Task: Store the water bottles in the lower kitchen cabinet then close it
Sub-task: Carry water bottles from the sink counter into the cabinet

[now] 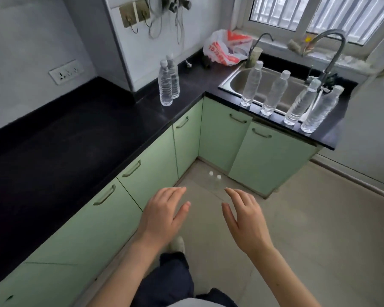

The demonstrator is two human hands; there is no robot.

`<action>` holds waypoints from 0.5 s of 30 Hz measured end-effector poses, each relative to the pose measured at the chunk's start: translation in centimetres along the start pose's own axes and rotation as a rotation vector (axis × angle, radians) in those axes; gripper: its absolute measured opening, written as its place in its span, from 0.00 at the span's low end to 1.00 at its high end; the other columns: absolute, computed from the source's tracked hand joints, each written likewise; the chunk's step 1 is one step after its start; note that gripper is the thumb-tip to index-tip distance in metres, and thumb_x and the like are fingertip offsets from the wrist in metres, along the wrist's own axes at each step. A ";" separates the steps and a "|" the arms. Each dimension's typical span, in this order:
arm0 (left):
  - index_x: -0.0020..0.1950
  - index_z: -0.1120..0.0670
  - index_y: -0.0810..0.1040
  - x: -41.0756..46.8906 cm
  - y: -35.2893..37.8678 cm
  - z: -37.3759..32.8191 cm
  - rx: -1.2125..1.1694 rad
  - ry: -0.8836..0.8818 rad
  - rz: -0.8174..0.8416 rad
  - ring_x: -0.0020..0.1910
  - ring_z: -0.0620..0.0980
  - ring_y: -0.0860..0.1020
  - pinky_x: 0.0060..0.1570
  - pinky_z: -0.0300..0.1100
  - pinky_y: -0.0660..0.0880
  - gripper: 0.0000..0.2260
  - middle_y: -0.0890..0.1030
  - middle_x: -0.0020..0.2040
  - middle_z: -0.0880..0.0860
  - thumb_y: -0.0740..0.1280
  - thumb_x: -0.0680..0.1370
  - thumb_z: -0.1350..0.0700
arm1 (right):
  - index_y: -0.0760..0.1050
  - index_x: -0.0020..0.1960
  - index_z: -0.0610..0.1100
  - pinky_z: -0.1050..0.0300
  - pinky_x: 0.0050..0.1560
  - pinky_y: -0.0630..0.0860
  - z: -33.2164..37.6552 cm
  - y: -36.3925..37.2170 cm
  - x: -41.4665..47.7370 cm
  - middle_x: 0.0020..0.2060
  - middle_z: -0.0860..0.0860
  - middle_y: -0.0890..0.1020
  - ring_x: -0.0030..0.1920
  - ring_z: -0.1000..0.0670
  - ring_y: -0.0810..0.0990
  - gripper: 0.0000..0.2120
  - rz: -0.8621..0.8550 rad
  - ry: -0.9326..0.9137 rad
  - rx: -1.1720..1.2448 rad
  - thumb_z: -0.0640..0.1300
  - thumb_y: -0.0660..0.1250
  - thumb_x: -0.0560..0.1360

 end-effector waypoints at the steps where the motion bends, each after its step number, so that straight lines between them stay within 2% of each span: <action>1: 0.67 0.56 0.77 1.0 0.3 1.2 0.010 -0.023 0.002 0.62 0.48 0.76 0.63 0.42 0.71 0.24 0.80 0.62 0.49 0.53 0.82 0.43 | 0.74 0.67 0.41 0.49 0.58 0.75 -0.3 1.1 1.6 0.59 0.48 0.80 0.60 0.44 0.76 0.22 0.018 -0.009 0.005 0.52 0.56 0.81; 6: 0.65 0.56 0.78 7.7 0.7 7.2 0.022 -0.093 -0.028 0.60 0.48 0.78 0.60 0.44 0.75 0.23 0.81 0.60 0.49 0.54 0.81 0.44 | 0.75 0.66 0.42 0.48 0.56 0.76 -0.5 5.7 10.5 0.58 0.48 0.80 0.59 0.43 0.77 0.22 0.086 -0.052 0.002 0.53 0.55 0.80; 8: 0.66 0.56 0.78 11.2 0.2 9.5 0.029 -0.099 -0.034 0.60 0.48 0.78 0.61 0.43 0.72 0.23 0.81 0.60 0.49 0.54 0.81 0.44 | 0.74 0.67 0.42 0.48 0.56 0.76 -0.2 6.6 14.8 0.58 0.48 0.80 0.59 0.43 0.77 0.22 0.096 -0.059 -0.008 0.54 0.54 0.81; 15: 0.63 0.58 0.79 22.9 -4.1 15.5 0.040 -0.102 -0.136 0.57 0.52 0.78 0.56 0.49 0.76 0.22 0.82 0.58 0.51 0.56 0.81 0.45 | 0.74 0.66 0.41 0.49 0.57 0.75 2.4 7.2 28.9 0.57 0.47 0.81 0.58 0.44 0.77 0.22 0.053 -0.119 -0.005 0.53 0.55 0.81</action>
Point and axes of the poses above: each hand's wrist, its own x-axis towards the middle knuckle, its own y-axis out of the palm, z = x × y, the point moved 8 cm from there along x, towards the middle knuckle
